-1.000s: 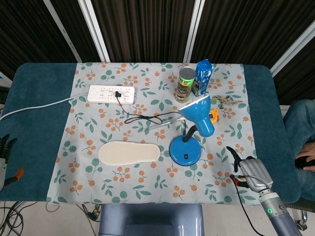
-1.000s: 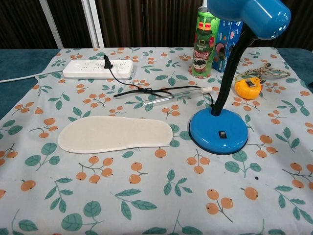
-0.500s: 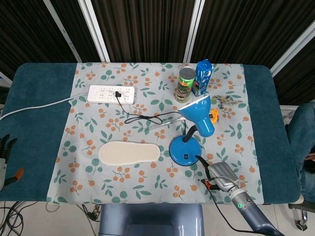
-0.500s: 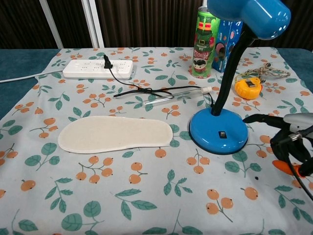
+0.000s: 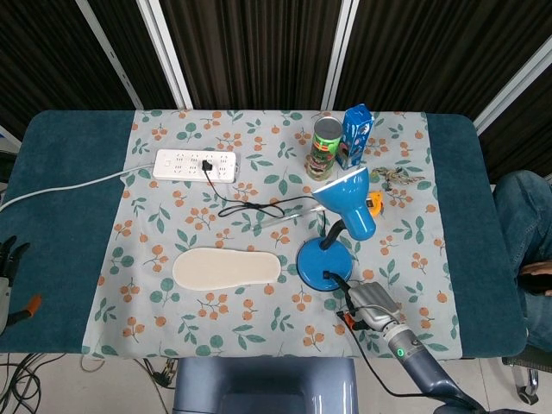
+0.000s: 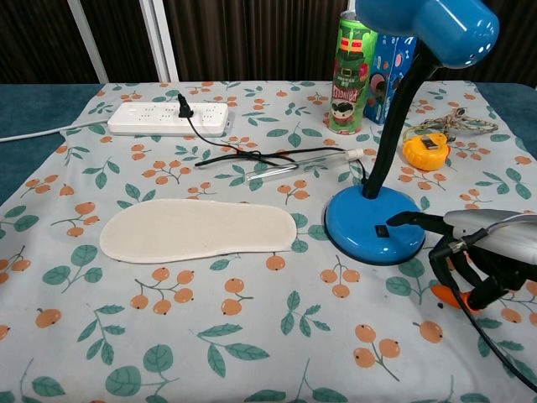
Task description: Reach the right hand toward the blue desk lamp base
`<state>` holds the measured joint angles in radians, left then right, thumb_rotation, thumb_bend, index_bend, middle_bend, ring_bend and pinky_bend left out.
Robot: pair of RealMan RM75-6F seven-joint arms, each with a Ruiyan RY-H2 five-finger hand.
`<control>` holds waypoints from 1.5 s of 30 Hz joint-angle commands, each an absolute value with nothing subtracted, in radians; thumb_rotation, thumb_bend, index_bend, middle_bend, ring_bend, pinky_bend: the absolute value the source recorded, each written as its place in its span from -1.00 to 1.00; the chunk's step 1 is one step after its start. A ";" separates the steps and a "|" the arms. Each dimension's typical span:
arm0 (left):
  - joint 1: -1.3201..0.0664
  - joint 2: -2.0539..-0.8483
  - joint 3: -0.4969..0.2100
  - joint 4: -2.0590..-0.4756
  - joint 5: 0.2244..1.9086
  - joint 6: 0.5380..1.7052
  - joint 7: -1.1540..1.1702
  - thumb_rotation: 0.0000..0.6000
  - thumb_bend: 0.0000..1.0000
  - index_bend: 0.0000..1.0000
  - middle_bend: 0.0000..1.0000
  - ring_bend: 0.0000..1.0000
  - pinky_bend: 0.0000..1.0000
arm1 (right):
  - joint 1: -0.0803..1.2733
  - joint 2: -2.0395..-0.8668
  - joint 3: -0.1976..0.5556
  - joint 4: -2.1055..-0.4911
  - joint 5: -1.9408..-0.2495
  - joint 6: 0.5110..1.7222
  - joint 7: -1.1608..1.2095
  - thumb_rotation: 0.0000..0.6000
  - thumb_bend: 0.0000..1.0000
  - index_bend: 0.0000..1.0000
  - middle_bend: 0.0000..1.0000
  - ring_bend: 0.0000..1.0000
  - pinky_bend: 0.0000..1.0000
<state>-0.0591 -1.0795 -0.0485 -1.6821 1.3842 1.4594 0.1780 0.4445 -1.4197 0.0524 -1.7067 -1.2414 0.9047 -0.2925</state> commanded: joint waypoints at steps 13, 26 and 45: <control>-0.061 -1.078 -0.049 -1.681 1.381 1.456 0.178 1.00 -0.50 -0.79 -1.00 -1.00 -0.71 | 0.480 -1.454 0.046 -1.676 -1.185 0.896 -0.318 1.00 -0.04 -1.00 0.32 0.37 0.73; -0.061 -1.077 -0.049 -1.681 1.377 1.455 0.178 1.00 -0.50 -0.79 -1.00 -1.00 -0.71 | 0.504 -1.457 0.031 -1.673 -1.156 0.884 -0.332 1.00 -0.04 -1.00 0.33 0.37 0.83; -0.060 -1.076 -0.049 -1.682 1.377 1.456 0.176 1.00 -0.50 -0.79 -1.00 -1.00 -0.71 | 0.521 -1.372 0.075 -1.750 -1.117 0.935 -0.323 1.00 -0.04 -1.00 0.32 0.37 0.95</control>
